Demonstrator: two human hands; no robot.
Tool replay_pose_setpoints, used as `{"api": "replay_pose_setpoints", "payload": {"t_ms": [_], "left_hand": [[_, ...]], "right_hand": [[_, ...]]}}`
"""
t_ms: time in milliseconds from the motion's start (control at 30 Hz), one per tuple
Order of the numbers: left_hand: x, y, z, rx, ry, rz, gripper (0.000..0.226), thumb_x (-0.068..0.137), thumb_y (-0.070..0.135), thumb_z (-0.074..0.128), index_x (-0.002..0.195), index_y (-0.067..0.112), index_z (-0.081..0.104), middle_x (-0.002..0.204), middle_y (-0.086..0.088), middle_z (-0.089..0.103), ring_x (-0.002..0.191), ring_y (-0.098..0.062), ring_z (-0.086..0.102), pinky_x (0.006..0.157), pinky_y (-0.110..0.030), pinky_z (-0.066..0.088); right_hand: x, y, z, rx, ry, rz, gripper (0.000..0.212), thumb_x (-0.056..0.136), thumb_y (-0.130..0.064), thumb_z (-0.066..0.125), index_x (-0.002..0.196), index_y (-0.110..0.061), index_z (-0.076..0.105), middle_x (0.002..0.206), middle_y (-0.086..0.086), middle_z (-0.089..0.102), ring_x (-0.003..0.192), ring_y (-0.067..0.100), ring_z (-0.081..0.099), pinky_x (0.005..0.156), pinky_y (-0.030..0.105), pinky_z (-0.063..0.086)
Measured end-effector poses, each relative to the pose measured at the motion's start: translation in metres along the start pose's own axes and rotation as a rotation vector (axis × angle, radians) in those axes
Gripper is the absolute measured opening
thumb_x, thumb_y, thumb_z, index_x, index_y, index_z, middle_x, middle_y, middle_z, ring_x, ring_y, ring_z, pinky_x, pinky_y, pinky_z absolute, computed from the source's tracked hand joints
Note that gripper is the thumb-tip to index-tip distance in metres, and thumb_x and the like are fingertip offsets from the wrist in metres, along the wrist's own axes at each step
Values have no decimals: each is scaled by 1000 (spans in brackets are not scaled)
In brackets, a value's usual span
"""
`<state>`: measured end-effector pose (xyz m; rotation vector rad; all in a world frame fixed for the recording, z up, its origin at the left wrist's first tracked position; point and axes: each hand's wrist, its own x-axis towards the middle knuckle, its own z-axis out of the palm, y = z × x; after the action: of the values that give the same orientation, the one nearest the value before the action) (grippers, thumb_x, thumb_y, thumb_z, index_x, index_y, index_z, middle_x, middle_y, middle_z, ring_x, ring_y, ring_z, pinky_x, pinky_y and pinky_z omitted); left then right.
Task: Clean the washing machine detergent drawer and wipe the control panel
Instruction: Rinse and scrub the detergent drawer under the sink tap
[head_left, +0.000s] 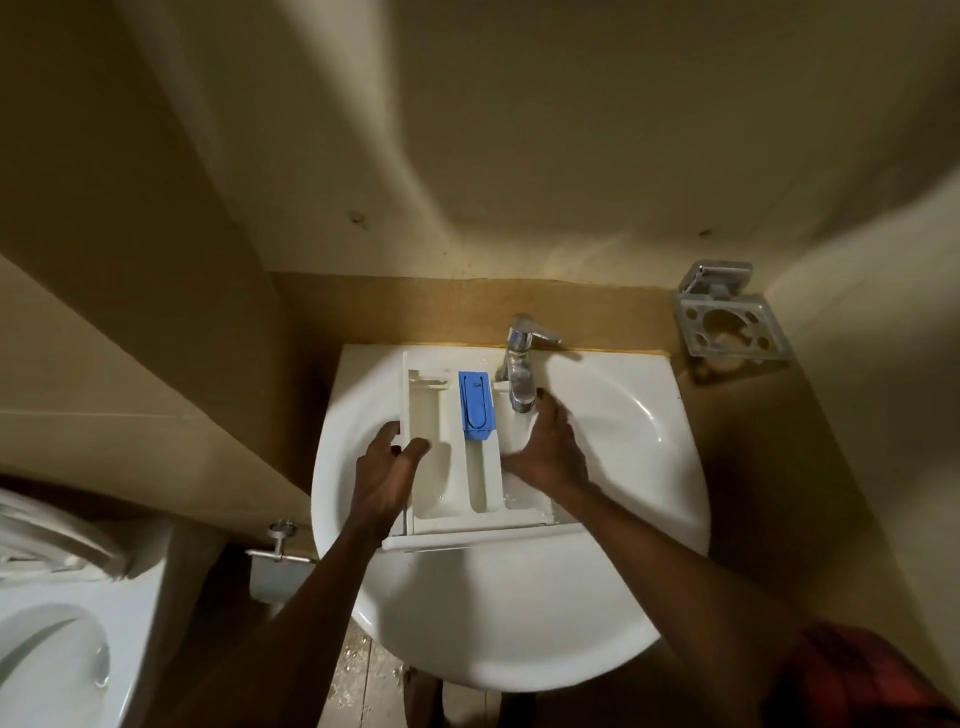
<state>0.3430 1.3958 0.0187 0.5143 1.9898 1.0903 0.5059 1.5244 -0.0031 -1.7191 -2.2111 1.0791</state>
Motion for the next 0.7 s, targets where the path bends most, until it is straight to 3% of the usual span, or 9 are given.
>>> {"api": "replay_pose_setpoints", "payload": {"t_ms": [100, 200, 300, 400, 533, 633, 700], "left_hand": [[-1, -3, -2, -17, 1, 15, 37, 89, 30, 59, 124, 19, 57, 99, -6, 71, 85, -22, 68, 53, -25, 46], [-3, -3, -4, -22, -9, 33, 36, 89, 30, 58, 123, 21, 59, 100, -3, 71, 88, -22, 68, 56, -26, 47], [-4, 0, 0, -26, -9, 30, 29, 91, 27, 58, 120, 22, 60, 93, -4, 70, 79, -20, 65, 50, -25, 45], [-4, 4, 2, -33, -14, 23, 37, 83, 35, 59, 119, 23, 61, 93, -4, 70, 78, -21, 65, 51, -27, 47], [-4, 1, 1, -31, -8, 37, 27, 92, 26, 58, 119, 22, 60, 94, -1, 70, 81, -21, 66, 50, -25, 44], [-1, 1, -5, -3, -17, 33, 28, 93, 26, 57, 120, 21, 60, 98, -2, 70, 81, -20, 66, 47, -21, 43], [1, 3, -7, 24, -42, 18, 30, 93, 28, 56, 123, 21, 59, 103, -6, 70, 81, -18, 65, 47, -22, 43]], "right_hand": [[-16, 21, 4, -73, -144, -46, 131, 54, -42, 87, 151, -27, 0, 147, 4, 24, 134, 26, 32, 104, 45, 40], [-8, 33, -20, -30, -269, -87, 119, 55, -31, 91, 148, -29, 16, 128, 0, 43, 114, 18, 47, 90, 32, 46], [4, 26, -37, -114, -124, -137, 78, 64, -36, 85, 129, -27, 42, 105, -7, 50, 98, 14, 54, 77, 28, 44], [8, 14, -29, -72, 71, -142, 51, 76, -34, 75, 118, -20, 49, 99, -3, 55, 94, 18, 57, 72, 28, 42], [10, 2, -12, -203, 110, -184, 51, 73, -26, 75, 113, -14, 47, 110, 4, 56, 103, 26, 55, 76, 34, 45], [25, -4, -22, -110, 138, -179, 38, 69, -14, 75, 102, -14, 55, 97, 3, 62, 93, 26, 60, 67, 29, 42], [35, -5, -28, 8, 177, -161, 35, 72, -16, 74, 104, -16, 58, 95, 3, 67, 90, 26, 62, 67, 30, 46]]}}
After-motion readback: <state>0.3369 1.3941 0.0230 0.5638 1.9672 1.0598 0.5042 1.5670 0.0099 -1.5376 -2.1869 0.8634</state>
